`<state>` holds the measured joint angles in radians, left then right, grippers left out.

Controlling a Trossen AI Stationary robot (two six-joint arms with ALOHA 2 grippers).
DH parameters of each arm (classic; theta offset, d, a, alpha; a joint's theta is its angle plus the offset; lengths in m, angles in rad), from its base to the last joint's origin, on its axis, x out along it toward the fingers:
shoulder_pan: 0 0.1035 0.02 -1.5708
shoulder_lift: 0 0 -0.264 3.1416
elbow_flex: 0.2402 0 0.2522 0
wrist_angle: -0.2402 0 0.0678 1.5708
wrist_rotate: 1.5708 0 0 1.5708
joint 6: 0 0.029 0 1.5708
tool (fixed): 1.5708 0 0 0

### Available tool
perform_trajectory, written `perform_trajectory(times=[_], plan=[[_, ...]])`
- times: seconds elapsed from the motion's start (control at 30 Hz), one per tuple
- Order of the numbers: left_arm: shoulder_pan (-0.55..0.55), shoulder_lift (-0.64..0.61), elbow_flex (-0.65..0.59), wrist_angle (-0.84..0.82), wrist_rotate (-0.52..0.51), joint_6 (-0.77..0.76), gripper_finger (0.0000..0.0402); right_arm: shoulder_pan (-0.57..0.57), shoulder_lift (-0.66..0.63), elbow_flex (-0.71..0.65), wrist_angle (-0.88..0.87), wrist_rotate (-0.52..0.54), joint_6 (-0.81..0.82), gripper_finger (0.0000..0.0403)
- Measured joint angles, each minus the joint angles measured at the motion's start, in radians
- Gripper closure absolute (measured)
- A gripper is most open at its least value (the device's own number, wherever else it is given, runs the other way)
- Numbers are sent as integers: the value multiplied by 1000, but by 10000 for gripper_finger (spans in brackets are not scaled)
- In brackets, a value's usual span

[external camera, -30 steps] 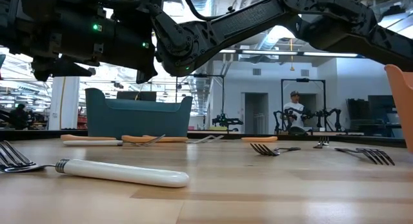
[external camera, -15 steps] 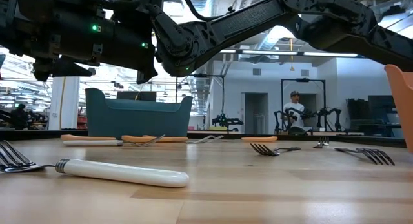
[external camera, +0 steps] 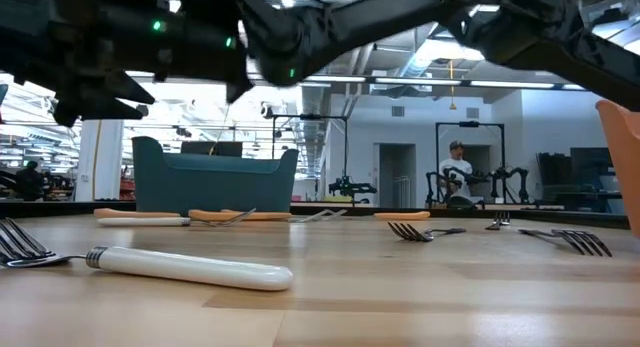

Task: Sort silverware by color (type)
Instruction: Put the orange fork into the blue bin

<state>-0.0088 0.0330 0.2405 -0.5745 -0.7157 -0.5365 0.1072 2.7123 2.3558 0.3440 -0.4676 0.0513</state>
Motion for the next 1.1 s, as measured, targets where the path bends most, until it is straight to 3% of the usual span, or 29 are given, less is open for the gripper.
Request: perform_trajectory(times=[0.27, 0.43, 0.57, 0.7, 0.97, 1.1], plan=[[0, 0, 0, -3, 18, -2, 167, -20, -188, 0, -542, 37, -310, 315], [0, 0, 0, -3, 12, -2, 167, -30, -296, 1, -860, 287, -492, 315], [0, 0, 0, -3, 12, -2, 167, -46, -320, 1, -996, 434, -530, 311], [0, 0, 0, -3, 11, -2, 167, -70, -311, -1, -1029, 433, -500, 285], [0, 0, 0, -4, 9, -2, 167, -100, -185, -7, -947, 418, -483, 181], [0, 0, 0, -8, 9, -2, 167, -115, -169, -6, -948, 418, -452, 160]])
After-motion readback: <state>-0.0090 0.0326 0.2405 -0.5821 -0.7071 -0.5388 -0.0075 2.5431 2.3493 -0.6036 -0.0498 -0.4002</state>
